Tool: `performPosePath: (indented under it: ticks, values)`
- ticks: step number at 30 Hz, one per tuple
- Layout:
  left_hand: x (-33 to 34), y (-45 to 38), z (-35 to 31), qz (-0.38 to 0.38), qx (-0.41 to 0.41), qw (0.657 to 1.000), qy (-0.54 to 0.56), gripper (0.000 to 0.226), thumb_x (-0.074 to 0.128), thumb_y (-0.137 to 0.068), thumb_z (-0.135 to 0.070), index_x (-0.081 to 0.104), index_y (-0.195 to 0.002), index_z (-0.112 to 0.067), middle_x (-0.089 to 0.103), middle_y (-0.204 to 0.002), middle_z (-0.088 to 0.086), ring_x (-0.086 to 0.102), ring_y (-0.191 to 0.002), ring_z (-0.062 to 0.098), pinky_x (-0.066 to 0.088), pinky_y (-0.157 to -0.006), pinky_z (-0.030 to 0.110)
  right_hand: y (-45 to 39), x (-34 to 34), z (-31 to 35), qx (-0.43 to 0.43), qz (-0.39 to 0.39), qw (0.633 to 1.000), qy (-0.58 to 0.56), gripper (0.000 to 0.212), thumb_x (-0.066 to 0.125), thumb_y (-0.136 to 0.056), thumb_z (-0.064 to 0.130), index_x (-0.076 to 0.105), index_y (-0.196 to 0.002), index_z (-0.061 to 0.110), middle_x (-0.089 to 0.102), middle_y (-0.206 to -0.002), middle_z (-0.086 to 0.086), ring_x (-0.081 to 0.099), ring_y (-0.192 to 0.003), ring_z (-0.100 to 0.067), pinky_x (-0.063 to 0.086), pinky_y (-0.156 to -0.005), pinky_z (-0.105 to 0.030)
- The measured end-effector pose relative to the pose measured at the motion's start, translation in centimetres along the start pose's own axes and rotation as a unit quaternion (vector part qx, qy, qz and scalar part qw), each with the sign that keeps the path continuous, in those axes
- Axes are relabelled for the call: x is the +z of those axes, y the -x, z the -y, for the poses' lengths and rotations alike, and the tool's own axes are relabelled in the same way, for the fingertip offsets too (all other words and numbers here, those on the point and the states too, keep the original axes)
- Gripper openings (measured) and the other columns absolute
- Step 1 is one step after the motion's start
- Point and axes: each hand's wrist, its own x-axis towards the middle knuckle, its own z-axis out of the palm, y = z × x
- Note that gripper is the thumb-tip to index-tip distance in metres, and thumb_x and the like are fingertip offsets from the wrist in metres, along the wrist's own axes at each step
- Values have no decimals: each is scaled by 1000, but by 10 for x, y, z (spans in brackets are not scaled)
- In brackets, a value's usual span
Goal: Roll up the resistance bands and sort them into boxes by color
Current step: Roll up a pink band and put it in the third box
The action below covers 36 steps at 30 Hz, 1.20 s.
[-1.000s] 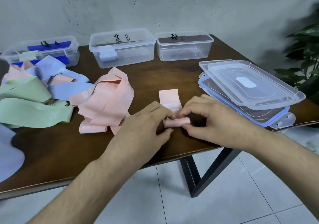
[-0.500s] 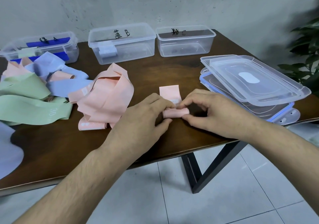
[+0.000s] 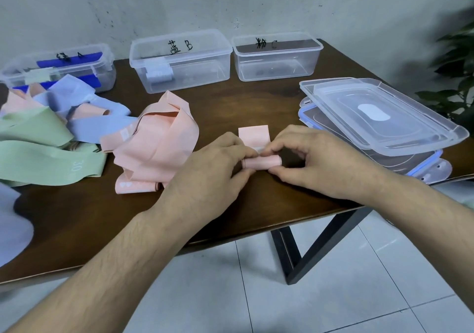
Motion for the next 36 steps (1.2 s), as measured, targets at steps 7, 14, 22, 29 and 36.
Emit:
performPosePath:
  ticks: [7, 14, 22, 29, 36]
  values:
    - [-7, 16, -6, 19, -6, 1000, 23, 27, 61, -94, -37, 61, -120, -41, 50, -91, -26, 41, -83, -22, 33, -70, 3, 14, -6, 2, 7, 49, 997, -54, 21, 75, -81, 32, 74, -102, 38, 65, -102, 16, 61, -99, -8, 50, -88, -34]
    - [-7, 13, -5, 26, -9, 999, 41, 21, 60, -93, -39, 67, -113, -40, 52, -96, -27, 43, -82, -21, 33, -69, 3, 14, -6, 3, -3, 27, 999, -37, 29, 75, -80, 35, 72, -109, 38, 61, -104, 18, 58, -106, -6, 45, -90, -21]
    - [-5, 9, -4, 17, -3, 999, 44, 24, 59, -94, -37, 66, -117, -38, 49, -108, -25, 46, -84, -15, 35, -68, 4, 14, -2, -2, -4, 6, 1000, -29, 20, 76, -81, 30, 73, -100, 34, 65, -98, 16, 58, -94, -2, 39, -78, -12]
    - [-4, 8, -2, 14, 10, 999, 30, 23, 65, -91, -27, 64, -112, -38, 52, -107, -26, 45, -80, -19, 34, -68, 3, 8, -3, -3, 20, 17, 999, -35, 22, 69, -79, 41, 75, -100, 36, 59, -100, 19, 56, -101, -5, 44, -89, -23]
    - [-5, 3, 1, 21, 3, 999, 42, 27, 63, -93, -26, 64, -116, -39, 54, -109, -25, 47, -81, -19, 35, -67, 5, 9, 3, -1, -11, -13, 1000, -14, 18, 73, -84, 33, 67, -101, 35, 56, -105, 18, 56, -103, -5, 43, -84, -18]
